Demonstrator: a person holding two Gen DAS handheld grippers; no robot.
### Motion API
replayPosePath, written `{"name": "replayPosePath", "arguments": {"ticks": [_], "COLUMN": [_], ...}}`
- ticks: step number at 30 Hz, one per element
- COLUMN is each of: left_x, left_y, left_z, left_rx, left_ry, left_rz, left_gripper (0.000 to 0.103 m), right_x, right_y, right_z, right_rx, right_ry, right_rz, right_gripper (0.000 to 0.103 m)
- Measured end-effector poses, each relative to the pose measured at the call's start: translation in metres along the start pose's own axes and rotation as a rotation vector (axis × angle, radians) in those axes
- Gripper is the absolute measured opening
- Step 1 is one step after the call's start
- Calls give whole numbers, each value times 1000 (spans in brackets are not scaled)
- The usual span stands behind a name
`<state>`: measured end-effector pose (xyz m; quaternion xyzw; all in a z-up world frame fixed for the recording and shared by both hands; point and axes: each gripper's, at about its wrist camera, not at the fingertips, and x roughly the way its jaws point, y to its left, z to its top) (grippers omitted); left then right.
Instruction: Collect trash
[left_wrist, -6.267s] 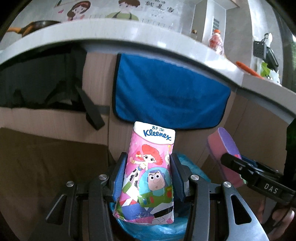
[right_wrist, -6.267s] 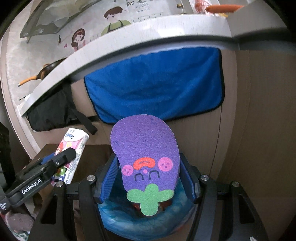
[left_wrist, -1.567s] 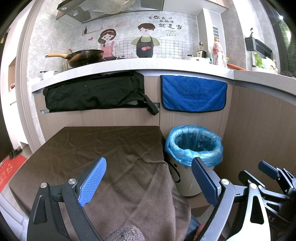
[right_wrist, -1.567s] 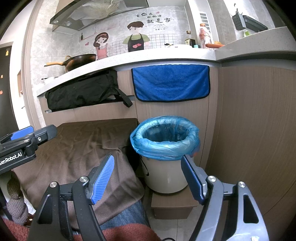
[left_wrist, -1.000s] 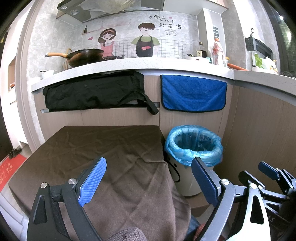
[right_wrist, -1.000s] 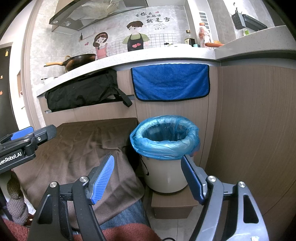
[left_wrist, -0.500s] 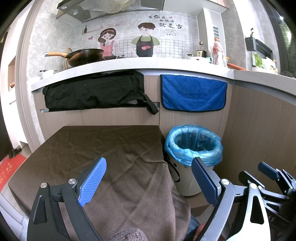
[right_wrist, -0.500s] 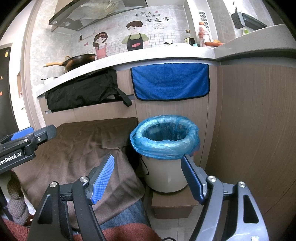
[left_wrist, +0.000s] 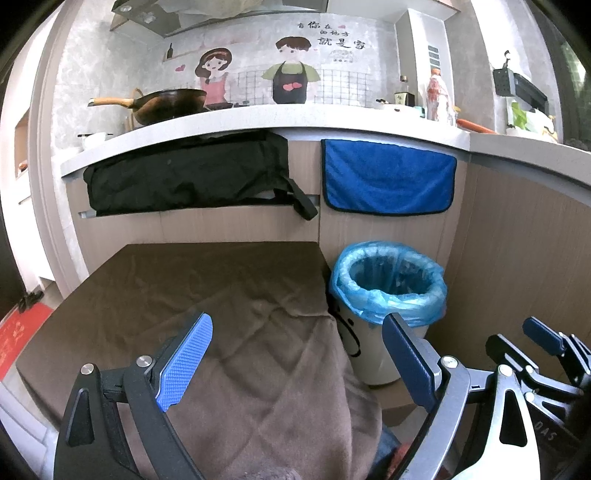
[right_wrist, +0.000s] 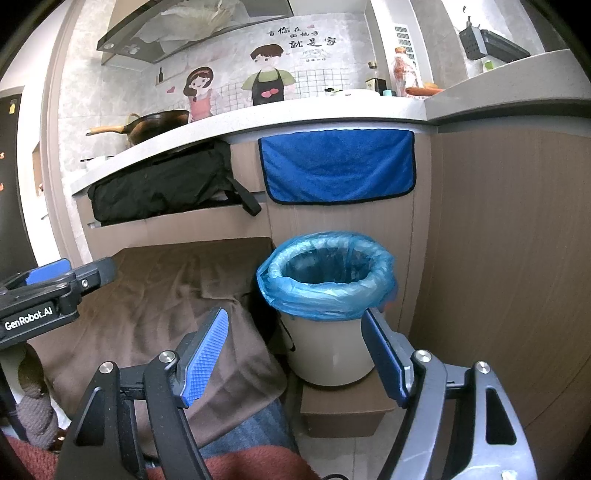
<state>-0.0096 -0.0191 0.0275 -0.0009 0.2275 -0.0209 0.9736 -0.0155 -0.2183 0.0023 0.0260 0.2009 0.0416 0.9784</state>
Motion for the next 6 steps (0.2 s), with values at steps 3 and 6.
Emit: {"name": "replayPosePath", "arguments": {"ticks": [3, 6], "left_x": [0, 4], "left_y": [-1, 0], "left_z": [0, 1], "left_rx": [4, -2], "left_ry": [0, 4], "left_rz": [-5, -1], "left_gripper": [93, 93], "right_x": [0, 5], "right_y": [-2, -3], "right_z": [1, 2], "right_rx": [12, 23], "right_ry": [3, 22], "right_rz": [-7, 7], "right_gripper": [72, 72]}}
